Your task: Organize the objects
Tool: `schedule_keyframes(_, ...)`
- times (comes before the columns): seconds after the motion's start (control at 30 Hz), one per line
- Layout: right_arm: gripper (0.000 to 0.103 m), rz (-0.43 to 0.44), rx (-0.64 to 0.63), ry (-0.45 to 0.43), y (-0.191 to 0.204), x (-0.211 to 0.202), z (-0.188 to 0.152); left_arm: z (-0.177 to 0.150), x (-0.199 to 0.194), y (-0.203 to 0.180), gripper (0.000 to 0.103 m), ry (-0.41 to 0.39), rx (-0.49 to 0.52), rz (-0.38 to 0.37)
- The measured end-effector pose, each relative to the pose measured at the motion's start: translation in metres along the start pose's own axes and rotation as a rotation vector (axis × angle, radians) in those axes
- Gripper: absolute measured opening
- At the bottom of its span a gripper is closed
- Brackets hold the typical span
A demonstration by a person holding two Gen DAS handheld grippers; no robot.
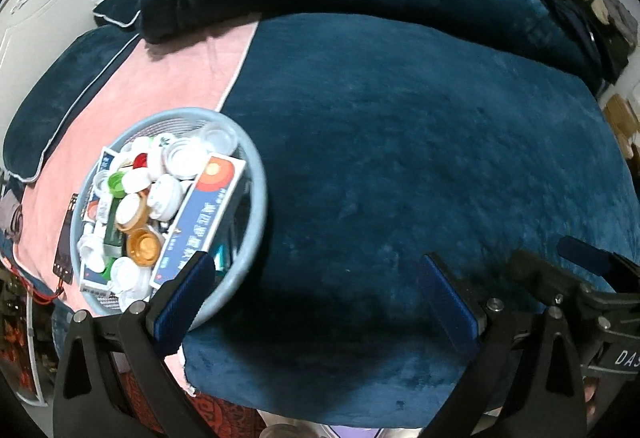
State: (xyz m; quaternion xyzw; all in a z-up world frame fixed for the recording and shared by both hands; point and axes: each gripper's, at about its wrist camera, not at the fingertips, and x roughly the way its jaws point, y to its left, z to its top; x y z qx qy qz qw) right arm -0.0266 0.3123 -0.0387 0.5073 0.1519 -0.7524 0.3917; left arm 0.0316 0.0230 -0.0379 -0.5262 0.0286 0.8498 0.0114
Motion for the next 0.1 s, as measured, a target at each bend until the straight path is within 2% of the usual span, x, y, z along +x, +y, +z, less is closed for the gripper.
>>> schedule_keyframes(0.1, 0.103, -0.017, 0.019, -0.002, -0.0107, -0.0013, -0.007, -0.0008, 0.0077, -0.0083, 0.102, 0.016, 0.028, 0.004)
